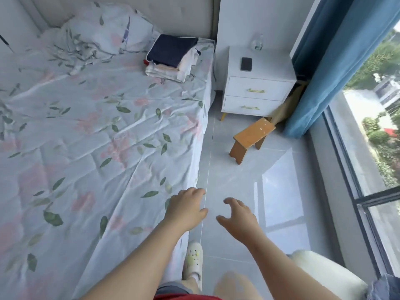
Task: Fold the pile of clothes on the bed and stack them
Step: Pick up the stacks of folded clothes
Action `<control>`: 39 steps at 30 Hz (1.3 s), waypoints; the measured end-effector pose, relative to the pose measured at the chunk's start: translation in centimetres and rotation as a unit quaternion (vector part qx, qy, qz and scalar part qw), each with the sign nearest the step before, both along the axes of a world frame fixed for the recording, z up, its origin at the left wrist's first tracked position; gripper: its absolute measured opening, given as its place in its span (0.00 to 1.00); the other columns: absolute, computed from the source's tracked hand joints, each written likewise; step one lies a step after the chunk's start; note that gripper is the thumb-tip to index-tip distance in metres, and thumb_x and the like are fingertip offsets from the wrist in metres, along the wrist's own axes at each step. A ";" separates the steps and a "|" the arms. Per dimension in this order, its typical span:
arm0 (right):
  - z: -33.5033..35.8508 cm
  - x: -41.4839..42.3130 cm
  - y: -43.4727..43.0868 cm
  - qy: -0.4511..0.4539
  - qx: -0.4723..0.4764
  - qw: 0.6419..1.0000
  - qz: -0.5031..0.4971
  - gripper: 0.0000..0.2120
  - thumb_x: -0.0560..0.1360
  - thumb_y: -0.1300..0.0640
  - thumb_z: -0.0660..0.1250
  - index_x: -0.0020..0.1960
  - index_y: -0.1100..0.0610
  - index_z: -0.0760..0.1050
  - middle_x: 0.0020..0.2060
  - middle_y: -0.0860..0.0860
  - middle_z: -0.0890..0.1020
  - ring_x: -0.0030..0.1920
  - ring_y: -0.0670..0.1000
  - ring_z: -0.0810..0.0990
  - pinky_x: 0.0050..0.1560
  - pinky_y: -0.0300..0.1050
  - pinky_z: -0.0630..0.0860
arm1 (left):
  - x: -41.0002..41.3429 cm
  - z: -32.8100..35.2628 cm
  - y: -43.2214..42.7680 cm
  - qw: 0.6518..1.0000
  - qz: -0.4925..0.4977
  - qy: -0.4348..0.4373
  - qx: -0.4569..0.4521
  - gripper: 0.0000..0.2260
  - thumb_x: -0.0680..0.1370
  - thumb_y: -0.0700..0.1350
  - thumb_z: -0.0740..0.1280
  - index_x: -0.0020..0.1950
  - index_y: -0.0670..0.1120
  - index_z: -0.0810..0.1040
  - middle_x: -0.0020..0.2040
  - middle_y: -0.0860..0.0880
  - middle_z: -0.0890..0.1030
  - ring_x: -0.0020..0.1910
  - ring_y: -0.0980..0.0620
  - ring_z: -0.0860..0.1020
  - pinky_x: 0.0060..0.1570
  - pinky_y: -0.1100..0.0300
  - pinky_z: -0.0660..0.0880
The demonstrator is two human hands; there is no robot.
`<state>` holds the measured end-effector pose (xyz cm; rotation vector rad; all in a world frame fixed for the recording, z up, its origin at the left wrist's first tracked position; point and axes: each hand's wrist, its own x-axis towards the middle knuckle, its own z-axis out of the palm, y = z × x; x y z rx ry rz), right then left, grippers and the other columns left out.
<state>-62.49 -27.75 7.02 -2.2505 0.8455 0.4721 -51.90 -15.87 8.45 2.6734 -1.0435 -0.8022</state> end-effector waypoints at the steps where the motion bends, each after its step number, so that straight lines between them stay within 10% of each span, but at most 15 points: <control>1: 0.2 1.8 -1.2 -0.003 0.003 1.000 0.001 0.26 0.76 0.49 0.63 0.72 0.51 0.62 0.71 0.47 0.66 0.69 0.51 0.65 0.67 0.47 0.64 | 1.8 0.2 -1.2 1.000 0.004 0.000 0.003 0.22 0.78 0.52 0.61 0.71 0.51 0.64 0.70 0.52 0.68 0.67 0.48 0.68 0.62 0.56 0.66; 18: 0.2 35.2 -30.2 -0.018 0.004 0.989 0.148 0.24 0.77 0.49 0.63 0.70 0.53 0.64 0.69 0.49 0.69 0.67 0.52 0.70 0.64 0.47 0.68 | 29.7 0.3 -24.7 0.975 0.223 0.006 -0.007 0.20 0.78 0.52 0.62 0.70 0.51 0.66 0.69 0.53 0.69 0.66 0.49 0.69 0.59 0.57 0.65; 39: -0.6 75.9 -43.2 -0.028 0.024 0.976 0.216 0.21 0.78 0.48 0.61 0.68 0.52 0.67 0.66 0.51 0.72 0.60 0.56 0.73 0.62 0.52 0.71 | 66.8 -2.2 -32.9 0.902 0.424 0.072 -0.035 0.25 0.78 0.49 0.65 0.73 0.47 0.63 0.71 0.49 0.68 0.68 0.48 0.68 0.65 0.55 0.66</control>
